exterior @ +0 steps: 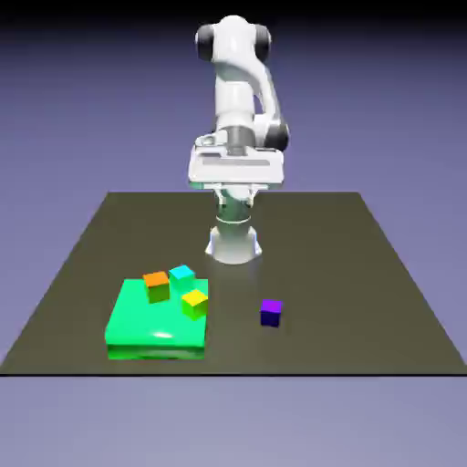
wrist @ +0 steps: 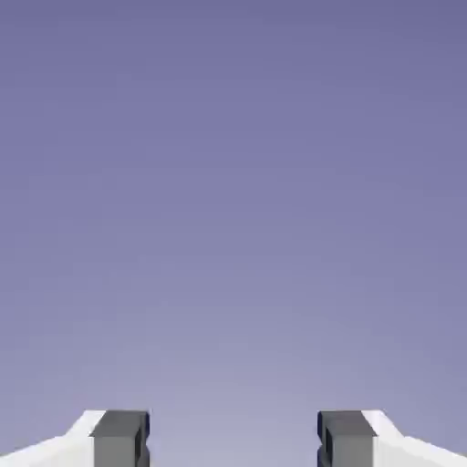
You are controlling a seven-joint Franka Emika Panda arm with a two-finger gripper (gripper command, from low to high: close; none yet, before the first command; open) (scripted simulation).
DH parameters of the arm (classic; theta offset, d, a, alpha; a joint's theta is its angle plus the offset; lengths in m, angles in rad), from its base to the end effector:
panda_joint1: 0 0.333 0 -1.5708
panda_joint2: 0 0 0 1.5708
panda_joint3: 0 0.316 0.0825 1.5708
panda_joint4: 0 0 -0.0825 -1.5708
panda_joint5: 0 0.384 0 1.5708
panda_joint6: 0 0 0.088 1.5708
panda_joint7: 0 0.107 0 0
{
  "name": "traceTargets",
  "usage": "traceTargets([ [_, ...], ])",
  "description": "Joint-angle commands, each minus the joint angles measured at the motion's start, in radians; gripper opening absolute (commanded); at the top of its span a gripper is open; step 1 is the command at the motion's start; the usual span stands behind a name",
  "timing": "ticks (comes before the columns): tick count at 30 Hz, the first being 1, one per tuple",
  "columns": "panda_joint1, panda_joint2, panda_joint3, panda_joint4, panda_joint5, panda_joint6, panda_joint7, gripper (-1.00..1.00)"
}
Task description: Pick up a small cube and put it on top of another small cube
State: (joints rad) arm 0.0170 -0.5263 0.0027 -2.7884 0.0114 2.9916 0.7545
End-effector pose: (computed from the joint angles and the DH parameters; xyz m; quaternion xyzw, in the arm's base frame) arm 0.3979 0.0070 0.4453 -0.8701 0.3401 -0.3295 0.1366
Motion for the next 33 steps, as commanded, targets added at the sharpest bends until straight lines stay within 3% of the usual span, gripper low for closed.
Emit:
traceTargets([
  [1, 0.004, 0.036, 0.002, 0.018, 0.009, -0.038, 0.011, 0.0],
  [22, 0.092, 0.797, 0.048, 0.395, 0.208, -0.828, 0.246, 0.0],
  [24, 0.094, 0.815, 0.049, 0.404, 0.213, -0.846, 0.252, 0.0],
  [29, 0.103, 0.943, 0.069, 0.353, 0.246, -0.668, 0.226, 0.0],
  [30, 0.103, 0.943, 0.069, 0.353, 0.246, -0.668, 0.226, -1.0],
  [33, 0.099, 0.88, 0.06, 0.378, 0.23, -0.755, 0.239, -1.0],
])
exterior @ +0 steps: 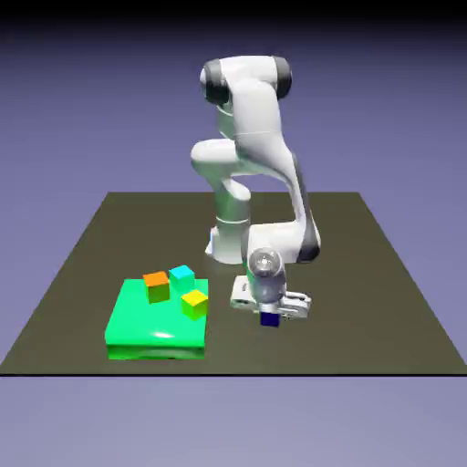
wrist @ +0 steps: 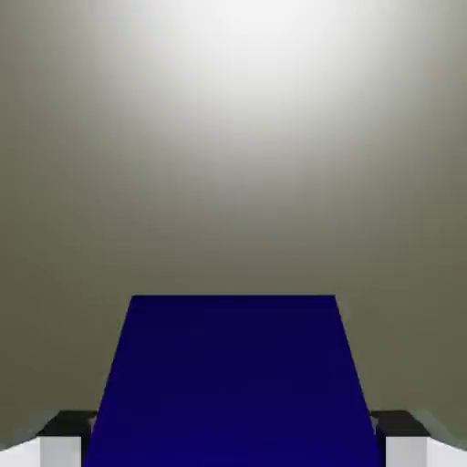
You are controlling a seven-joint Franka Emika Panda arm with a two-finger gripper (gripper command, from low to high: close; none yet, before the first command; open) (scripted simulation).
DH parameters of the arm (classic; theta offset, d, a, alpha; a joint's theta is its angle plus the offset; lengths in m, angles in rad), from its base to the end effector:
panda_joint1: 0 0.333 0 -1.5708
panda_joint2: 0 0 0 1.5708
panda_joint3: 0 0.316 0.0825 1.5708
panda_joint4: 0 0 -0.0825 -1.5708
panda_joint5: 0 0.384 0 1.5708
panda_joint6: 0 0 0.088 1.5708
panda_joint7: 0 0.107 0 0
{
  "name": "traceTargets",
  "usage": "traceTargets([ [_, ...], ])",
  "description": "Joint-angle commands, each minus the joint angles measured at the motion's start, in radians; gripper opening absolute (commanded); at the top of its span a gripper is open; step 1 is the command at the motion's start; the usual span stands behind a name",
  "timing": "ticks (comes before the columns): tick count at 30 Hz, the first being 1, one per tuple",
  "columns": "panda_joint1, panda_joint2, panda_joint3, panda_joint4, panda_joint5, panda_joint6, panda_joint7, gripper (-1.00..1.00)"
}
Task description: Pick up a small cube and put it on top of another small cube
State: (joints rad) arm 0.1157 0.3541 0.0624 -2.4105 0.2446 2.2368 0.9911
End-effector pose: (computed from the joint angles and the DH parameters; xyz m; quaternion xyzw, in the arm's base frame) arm 0.4196 0.0855 0.1382 0.8409 -0.4674 -0.2627 0.0733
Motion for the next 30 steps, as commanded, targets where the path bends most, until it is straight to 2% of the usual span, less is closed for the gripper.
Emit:
traceTargets([
  [1, -0.002, -0.031, -0.005, 0.012, -0.012, -0.044, 0.008, -1.0],
  [2, -0.005, -0.062, -0.01, 0.024, -0.02, -0.087, 0.014, -1.0],
  [4, 0.064, -0.061, -0.06, 0.062, 0.049, -0.013, 0.003, -1.0],
  [5, 0.045, -0.072, -0.095, 0.083, 0.047, -0.037, -0.009, -1.0],
  [14, -0.257, -0.204, -0.42, 0.28, -0.054, -0.404, -0.127, -1.0],
  [17, -0.343, -0.217, -0.39, 0.256, -0.128, -0.502, -0.122, -1.0],
  [23, -0.338, -0.173, -0.379, 0.122, -0.103, -0.328, -0.142, -1.0],
  [24, -0.338, -0.173, -0.379, 0.122, -0.103, -0.328, -0.142, 1.0],
  [30, -0.343, -0.217, -0.39, 0.256, -0.128, -0.503, -0.122, 1.0],
])
